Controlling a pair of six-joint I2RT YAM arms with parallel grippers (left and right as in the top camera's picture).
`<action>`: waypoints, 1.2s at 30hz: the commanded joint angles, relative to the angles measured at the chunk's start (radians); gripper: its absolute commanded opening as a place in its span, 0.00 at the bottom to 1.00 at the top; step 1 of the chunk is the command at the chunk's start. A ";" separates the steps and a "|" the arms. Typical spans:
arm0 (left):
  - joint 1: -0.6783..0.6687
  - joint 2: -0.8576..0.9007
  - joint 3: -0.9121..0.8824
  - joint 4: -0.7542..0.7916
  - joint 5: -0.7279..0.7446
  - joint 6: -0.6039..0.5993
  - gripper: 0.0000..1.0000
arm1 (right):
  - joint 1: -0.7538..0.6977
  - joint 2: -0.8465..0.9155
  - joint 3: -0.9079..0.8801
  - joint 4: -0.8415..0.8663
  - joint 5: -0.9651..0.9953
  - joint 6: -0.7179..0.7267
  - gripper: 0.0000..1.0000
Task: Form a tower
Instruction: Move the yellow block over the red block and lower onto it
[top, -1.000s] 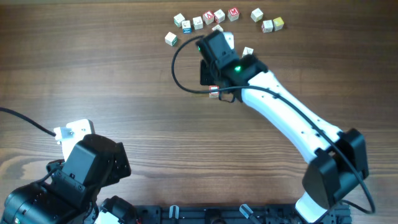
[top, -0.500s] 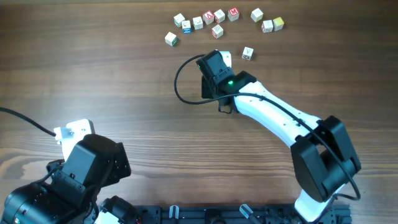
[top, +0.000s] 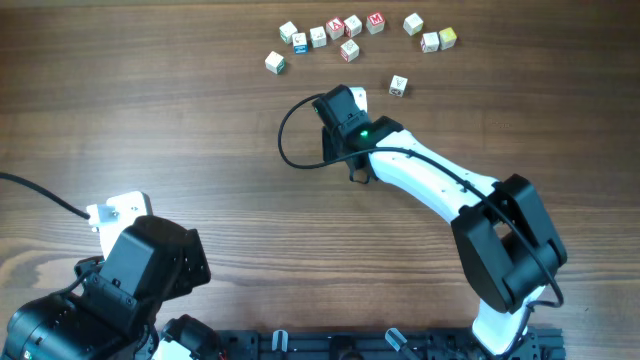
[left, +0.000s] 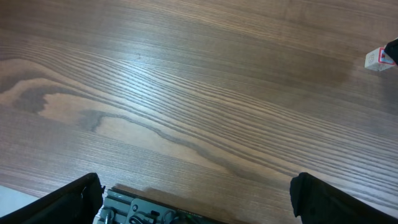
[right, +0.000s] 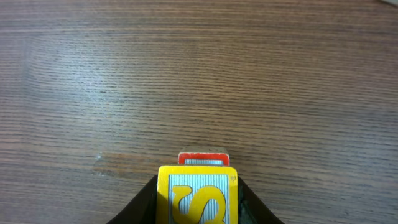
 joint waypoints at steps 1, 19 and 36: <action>0.005 -0.001 -0.001 0.002 -0.002 -0.010 1.00 | 0.002 0.022 -0.008 0.006 -0.001 -0.012 0.31; 0.005 -0.001 -0.001 0.002 -0.002 -0.010 1.00 | 0.002 0.043 -0.009 0.018 0.008 -0.009 0.31; 0.005 -0.001 -0.001 0.002 -0.002 -0.010 1.00 | 0.002 0.043 -0.008 0.013 0.027 0.017 0.53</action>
